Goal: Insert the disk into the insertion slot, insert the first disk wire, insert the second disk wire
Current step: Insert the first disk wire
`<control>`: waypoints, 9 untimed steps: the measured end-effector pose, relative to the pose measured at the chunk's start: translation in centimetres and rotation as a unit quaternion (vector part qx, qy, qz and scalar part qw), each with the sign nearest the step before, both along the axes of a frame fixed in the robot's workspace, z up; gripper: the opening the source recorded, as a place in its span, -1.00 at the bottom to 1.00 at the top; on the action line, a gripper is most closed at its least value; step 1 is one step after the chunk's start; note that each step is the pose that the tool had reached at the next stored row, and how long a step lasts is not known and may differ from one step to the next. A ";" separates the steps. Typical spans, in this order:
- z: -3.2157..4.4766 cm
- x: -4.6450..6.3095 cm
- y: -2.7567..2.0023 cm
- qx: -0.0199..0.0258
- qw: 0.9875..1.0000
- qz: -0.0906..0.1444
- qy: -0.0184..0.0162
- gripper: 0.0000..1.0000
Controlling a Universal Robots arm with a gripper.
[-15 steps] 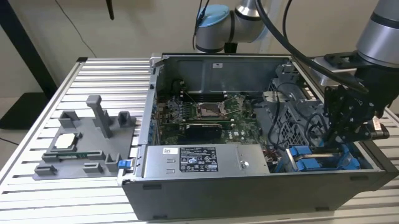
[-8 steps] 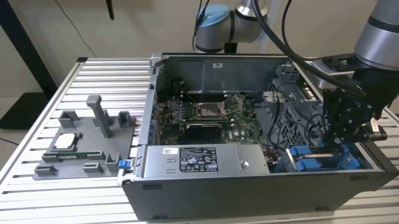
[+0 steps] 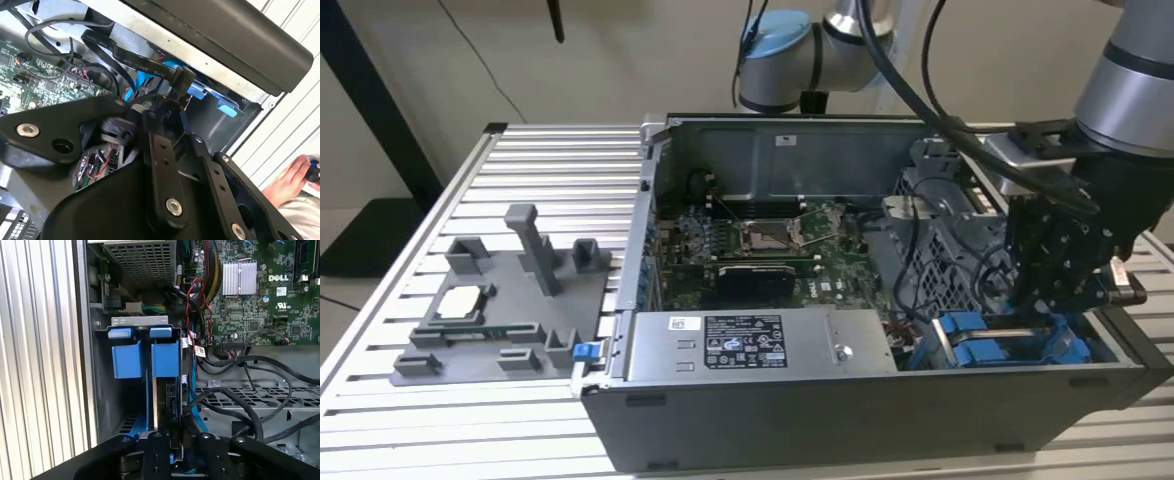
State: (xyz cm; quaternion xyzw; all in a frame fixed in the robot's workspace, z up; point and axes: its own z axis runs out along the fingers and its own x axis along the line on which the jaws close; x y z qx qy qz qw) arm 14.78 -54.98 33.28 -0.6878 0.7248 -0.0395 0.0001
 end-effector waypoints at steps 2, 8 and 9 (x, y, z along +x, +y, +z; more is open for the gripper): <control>0.51 0.0 0.00 0.000 1.000 0.000 0.000 1.00; 1.62 0.0 0.00 0.000 1.000 0.000 0.000 1.00; 1.77 0.0 0.00 0.000 1.000 0.000 0.000 1.00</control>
